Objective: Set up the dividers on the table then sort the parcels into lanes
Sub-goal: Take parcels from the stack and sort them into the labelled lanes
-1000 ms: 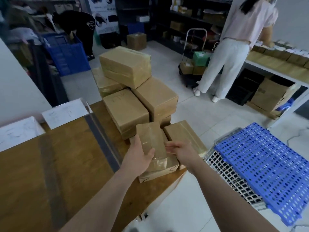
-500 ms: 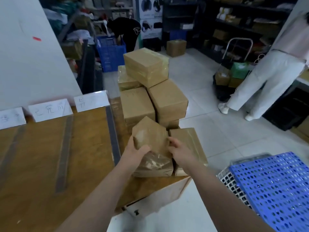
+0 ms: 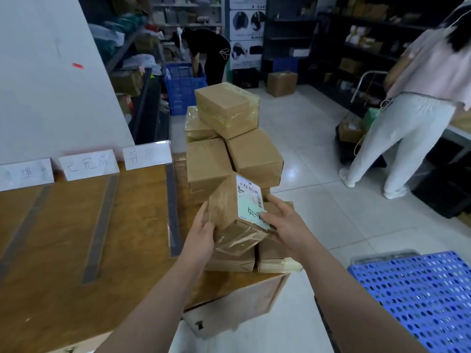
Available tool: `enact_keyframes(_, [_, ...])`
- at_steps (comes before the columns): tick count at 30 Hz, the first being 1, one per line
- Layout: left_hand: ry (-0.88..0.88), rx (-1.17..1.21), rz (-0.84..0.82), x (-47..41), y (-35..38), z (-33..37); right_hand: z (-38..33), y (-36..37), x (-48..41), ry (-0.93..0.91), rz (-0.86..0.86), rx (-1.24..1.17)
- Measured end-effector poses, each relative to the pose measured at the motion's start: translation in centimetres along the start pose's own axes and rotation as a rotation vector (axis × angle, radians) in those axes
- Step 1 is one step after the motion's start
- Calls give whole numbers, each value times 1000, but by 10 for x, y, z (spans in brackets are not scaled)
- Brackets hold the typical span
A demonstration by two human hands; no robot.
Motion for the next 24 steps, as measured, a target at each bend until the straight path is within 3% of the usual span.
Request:
enact_keyframes(11, [-35, -23, -144, 1, 19, -4, -5, -6, 8, -45, 38, 41])
enact_keyframes(24, [63, 65, 115, 30, -53, 18, -42, 78, -11, -130, -158, 94])
Point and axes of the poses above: each hand's wrist, its own x-axis away from the middle knuckle, its own y-axis out of the palm, z = x × y, the point moved 8 cm from there along -x, towards the middle knuckle, and after that the axes turned 13 degrees about -z, right-handed, at the moved point
